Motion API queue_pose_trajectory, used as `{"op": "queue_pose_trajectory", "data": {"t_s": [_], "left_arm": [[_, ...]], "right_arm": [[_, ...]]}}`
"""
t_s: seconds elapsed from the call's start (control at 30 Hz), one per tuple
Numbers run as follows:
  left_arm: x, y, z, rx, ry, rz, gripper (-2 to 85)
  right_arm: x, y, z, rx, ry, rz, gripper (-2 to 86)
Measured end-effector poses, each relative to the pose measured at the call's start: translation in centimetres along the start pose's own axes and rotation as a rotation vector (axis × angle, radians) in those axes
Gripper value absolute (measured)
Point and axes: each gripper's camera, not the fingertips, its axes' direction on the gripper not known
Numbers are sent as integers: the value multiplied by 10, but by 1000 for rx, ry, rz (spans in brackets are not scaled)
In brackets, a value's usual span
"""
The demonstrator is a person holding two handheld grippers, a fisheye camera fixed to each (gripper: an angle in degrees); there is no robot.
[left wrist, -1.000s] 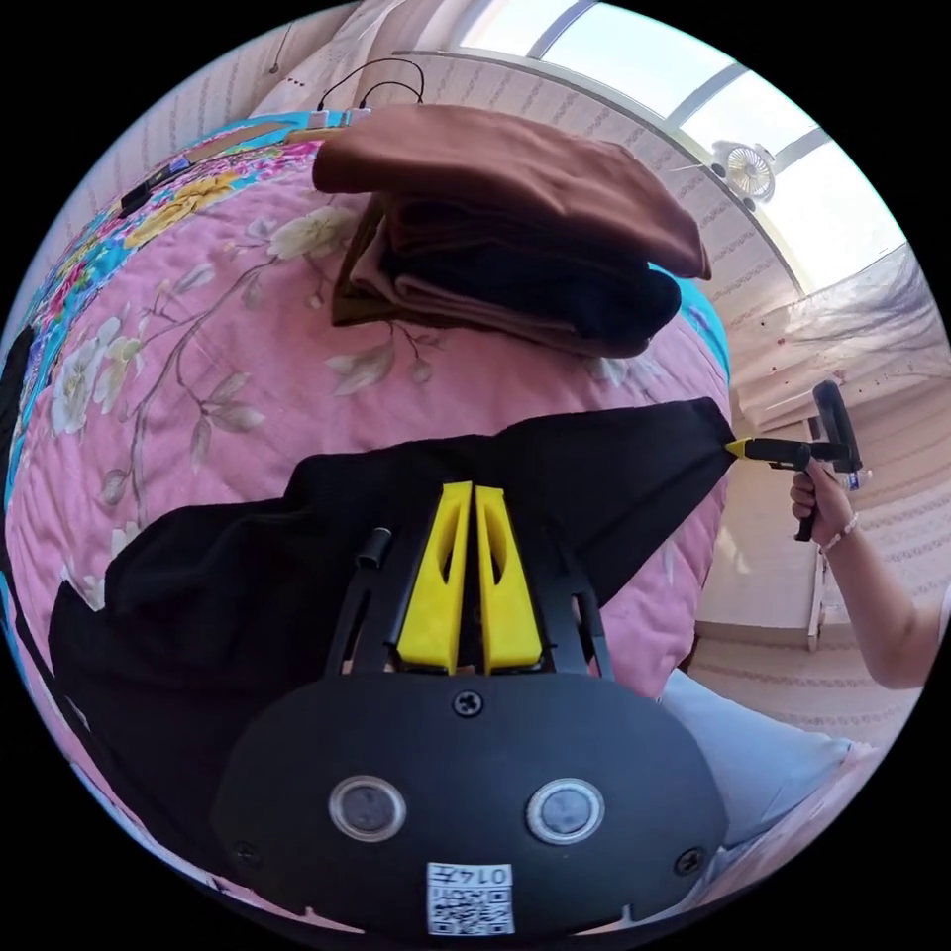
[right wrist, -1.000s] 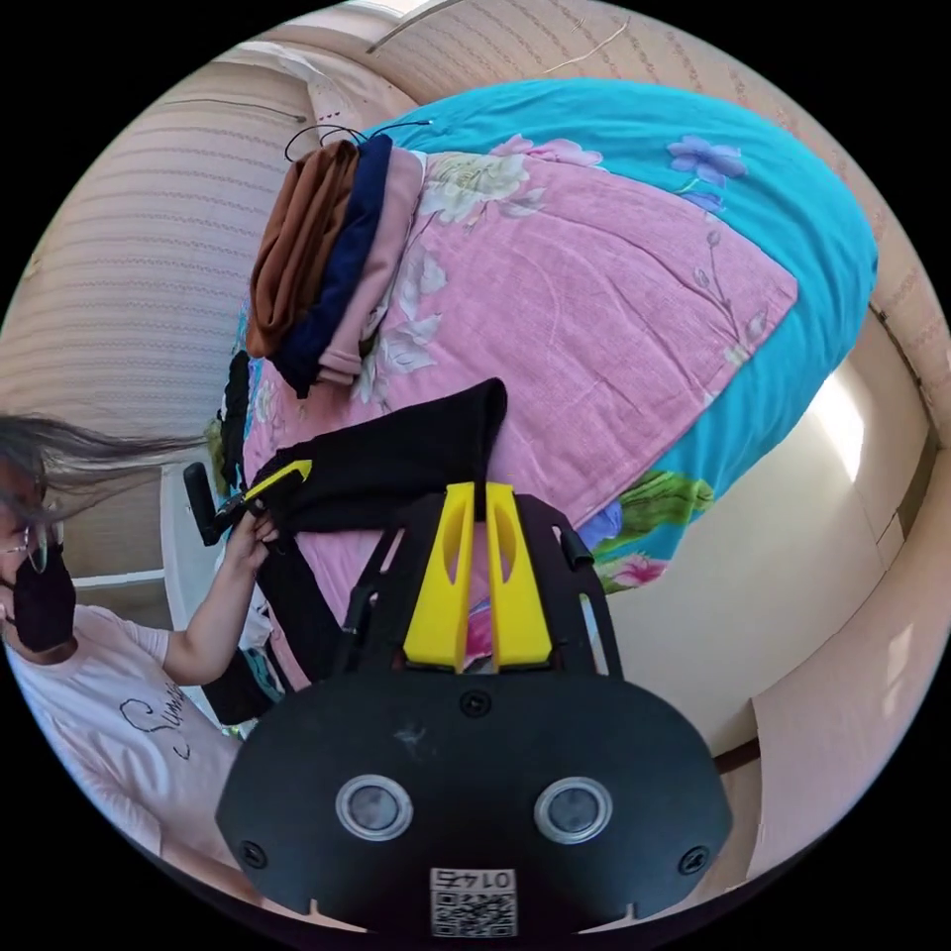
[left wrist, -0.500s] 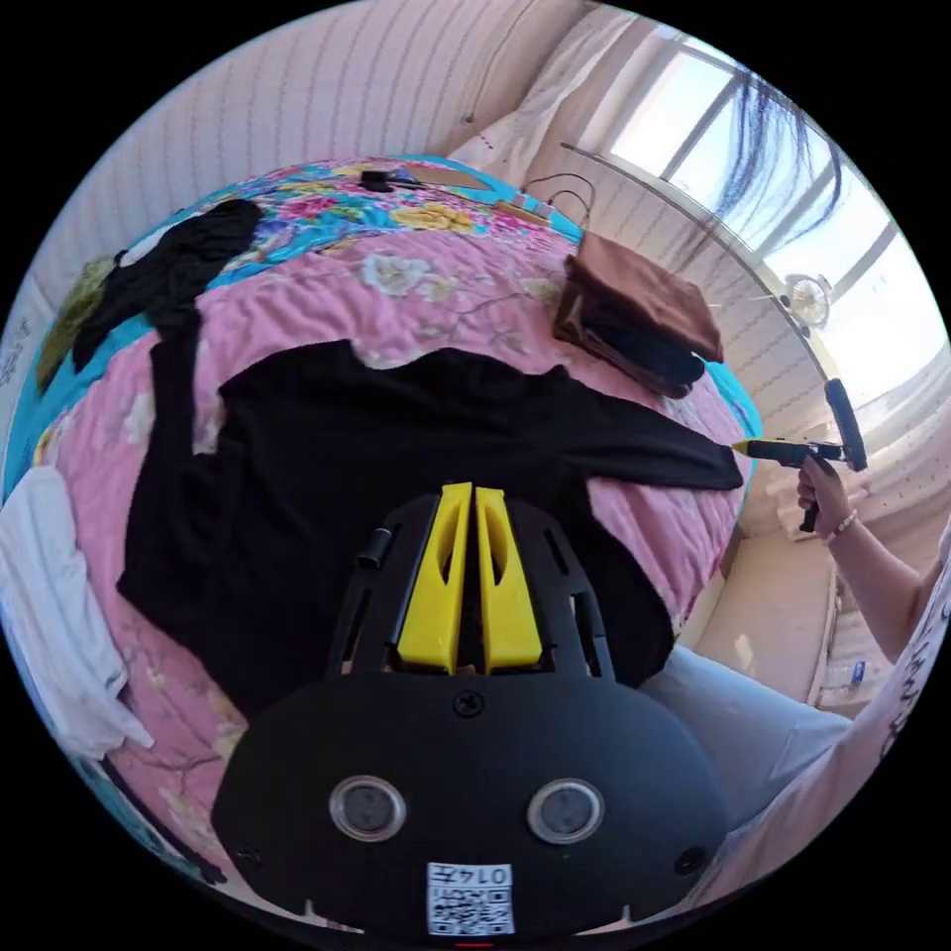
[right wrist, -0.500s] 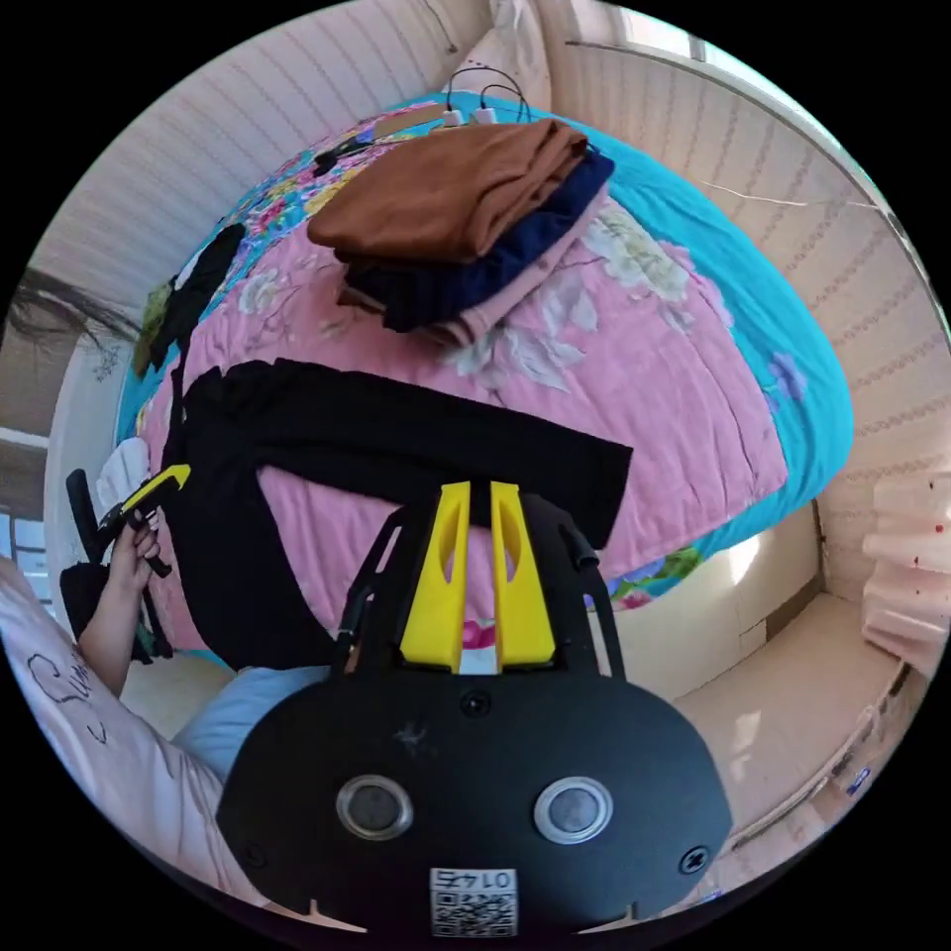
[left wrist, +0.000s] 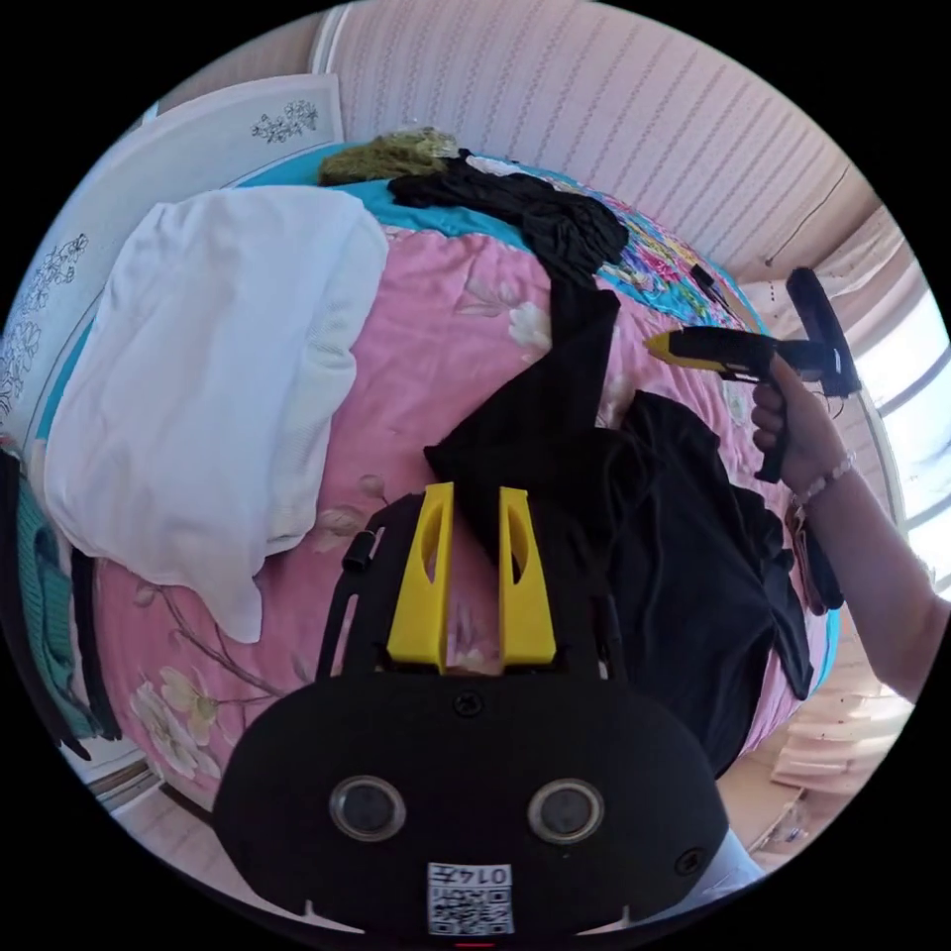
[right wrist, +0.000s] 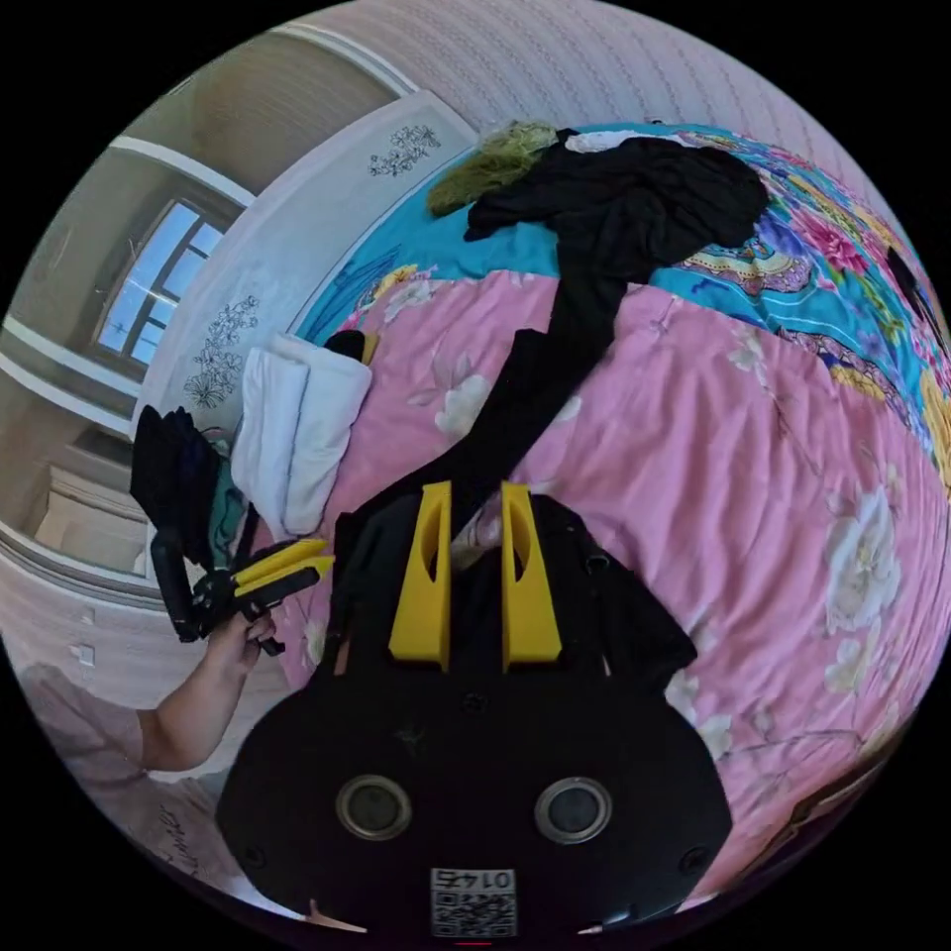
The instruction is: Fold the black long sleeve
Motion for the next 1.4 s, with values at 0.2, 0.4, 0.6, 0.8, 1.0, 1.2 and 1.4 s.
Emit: {"op": "queue_pose_trajectory", "data": {"t_s": [0.2, 0.4, 0.6, 0.8, 1.0, 1.2, 1.4], "left_arm": [[-33, 8, -26, -7, 136, 25, 0], [-23, 68, -150, 171, 307, 199, -6], [-21, 140, -221, 116, 313, 257, 32], [-70, 191, -236, -105, 134, 134, 44], [-120, 225, -245, -182, -105, 0, 61], [-138, 239, -197, -317, -128, -6, 59], [-158, 236, -255, -285, -32, 5, -5]], "right_arm": [[-14, -71, 82, -73, 35, 106, 36], [-147, -88, 50, -93, -463, -478, 10], [-297, -47, 80, -505, -733, -1005, 59], [-238, -74, 126, -459, -446, -676, 67], [-222, -73, 167, -452, -158, -556, 89], [-234, -76, 239, -528, 26, -486, 64], [-234, -95, 214, -370, -76, -428, 9]]}}
